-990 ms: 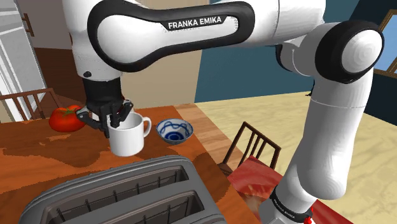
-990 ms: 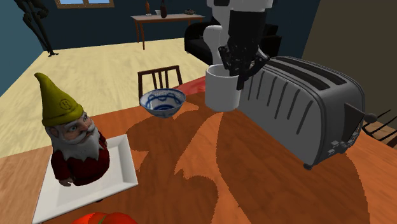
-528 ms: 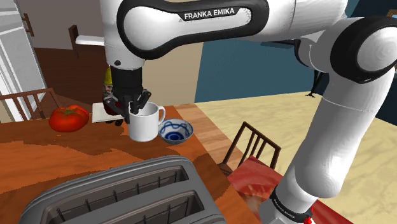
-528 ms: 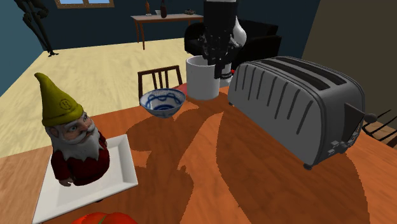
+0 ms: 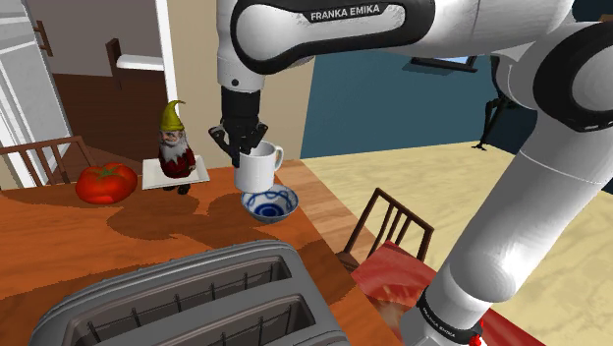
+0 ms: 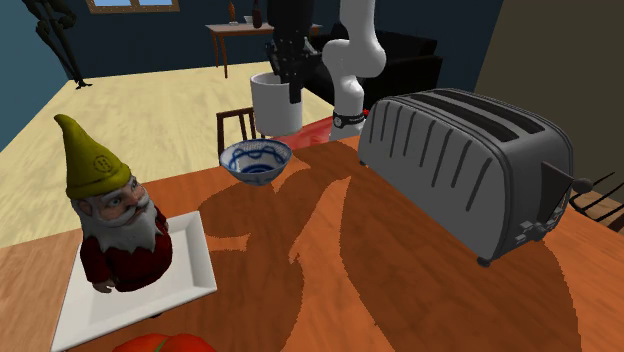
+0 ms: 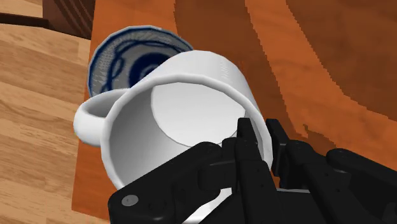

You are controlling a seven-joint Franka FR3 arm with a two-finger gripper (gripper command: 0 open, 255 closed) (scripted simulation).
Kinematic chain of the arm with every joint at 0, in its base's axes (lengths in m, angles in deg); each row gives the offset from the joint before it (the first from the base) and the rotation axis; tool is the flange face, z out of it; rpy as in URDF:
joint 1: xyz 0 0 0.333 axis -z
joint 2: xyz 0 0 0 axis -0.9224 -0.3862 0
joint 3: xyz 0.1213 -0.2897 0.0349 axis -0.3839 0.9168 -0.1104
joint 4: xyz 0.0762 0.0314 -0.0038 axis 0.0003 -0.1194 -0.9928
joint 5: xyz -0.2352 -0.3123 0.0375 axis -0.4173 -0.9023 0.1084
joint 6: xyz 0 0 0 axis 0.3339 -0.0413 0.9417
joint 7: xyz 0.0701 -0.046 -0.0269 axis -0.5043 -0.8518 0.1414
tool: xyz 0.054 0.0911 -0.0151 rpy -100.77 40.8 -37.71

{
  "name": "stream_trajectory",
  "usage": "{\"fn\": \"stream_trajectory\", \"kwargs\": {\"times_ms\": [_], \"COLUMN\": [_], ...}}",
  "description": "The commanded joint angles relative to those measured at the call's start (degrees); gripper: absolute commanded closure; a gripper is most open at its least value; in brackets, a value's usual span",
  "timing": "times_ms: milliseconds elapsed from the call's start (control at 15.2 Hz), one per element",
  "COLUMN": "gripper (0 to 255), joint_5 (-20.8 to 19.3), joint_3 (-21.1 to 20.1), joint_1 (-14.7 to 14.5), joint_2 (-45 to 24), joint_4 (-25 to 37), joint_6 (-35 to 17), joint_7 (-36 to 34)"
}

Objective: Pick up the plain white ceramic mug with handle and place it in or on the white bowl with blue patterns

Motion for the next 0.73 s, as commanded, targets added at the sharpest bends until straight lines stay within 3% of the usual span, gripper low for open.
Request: {"fn": "stream_trajectory", "kwargs": {"times_ms": [0, 330, 660], "gripper": [255, 255, 255], "joint_5": [0.88, 1.75, 1.68], "joint_3": [1.63, 5.52, 5.42], "joint_1": [1.44, 4.49, 4.41], "joint_2": [1.73, 4.08, 3.8], "joint_4": [-1.24, -2.68, -6.24], "joint_6": [0.25, 1.02, -2.81], "joint_7": [3.46, 10.65, 10.56]}}
